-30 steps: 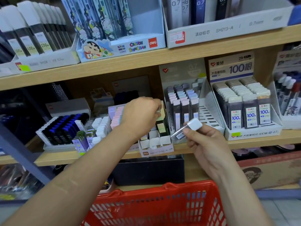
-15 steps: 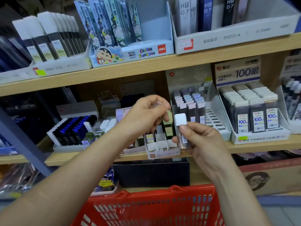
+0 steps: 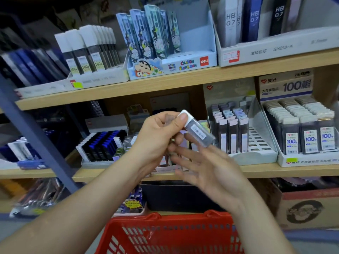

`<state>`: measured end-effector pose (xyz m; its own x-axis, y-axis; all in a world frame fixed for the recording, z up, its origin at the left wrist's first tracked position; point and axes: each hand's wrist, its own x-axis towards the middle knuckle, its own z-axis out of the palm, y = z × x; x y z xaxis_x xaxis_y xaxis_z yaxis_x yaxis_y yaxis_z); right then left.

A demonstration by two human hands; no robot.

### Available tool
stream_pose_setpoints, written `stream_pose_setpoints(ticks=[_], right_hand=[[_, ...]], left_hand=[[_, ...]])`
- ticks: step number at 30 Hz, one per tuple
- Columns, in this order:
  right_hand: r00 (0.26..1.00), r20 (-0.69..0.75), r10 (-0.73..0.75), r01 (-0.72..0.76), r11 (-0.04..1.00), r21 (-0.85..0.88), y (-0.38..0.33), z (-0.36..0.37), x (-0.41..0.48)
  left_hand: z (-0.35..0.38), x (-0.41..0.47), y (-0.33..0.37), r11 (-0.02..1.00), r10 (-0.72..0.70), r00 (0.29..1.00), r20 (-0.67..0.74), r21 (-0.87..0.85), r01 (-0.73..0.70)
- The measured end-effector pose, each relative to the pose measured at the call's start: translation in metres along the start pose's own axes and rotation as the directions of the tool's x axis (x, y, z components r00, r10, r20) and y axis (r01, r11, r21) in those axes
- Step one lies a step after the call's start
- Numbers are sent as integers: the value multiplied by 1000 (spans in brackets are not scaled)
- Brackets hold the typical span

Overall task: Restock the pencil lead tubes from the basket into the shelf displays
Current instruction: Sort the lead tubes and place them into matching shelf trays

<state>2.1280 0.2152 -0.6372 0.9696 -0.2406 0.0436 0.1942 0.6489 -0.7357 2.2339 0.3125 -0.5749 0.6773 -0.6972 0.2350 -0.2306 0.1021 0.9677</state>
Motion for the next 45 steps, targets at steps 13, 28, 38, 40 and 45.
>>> stream_pose_setpoints(ticks=[13, 28, 38, 40, 45], right_hand=[[870, -183, -459, 313, 798, -515, 68, 47, 17], [984, -120, -131, 50, 853, -519, 48, 34, 28], [984, -127, -122, 33, 836, -548, 62, 56, 44], [982, -124, -146, 48, 814, -579, 63, 60, 46], [970, -136, -200, 73, 778, -624, 58, 68, 51]], left_hand=[[4, -33, -32, 991, -39, 957, -286, -131, 1], [-174, 15, -27, 895, 181, 866, -467, 444, 52], [-190, 25, -60, 784, 203, 901, -383, 615, 85], [-191, 26, -60, 800, 212, 896, -391, 595, 70], [-188, 30, -55, 865, 205, 911, -358, 501, 2]])
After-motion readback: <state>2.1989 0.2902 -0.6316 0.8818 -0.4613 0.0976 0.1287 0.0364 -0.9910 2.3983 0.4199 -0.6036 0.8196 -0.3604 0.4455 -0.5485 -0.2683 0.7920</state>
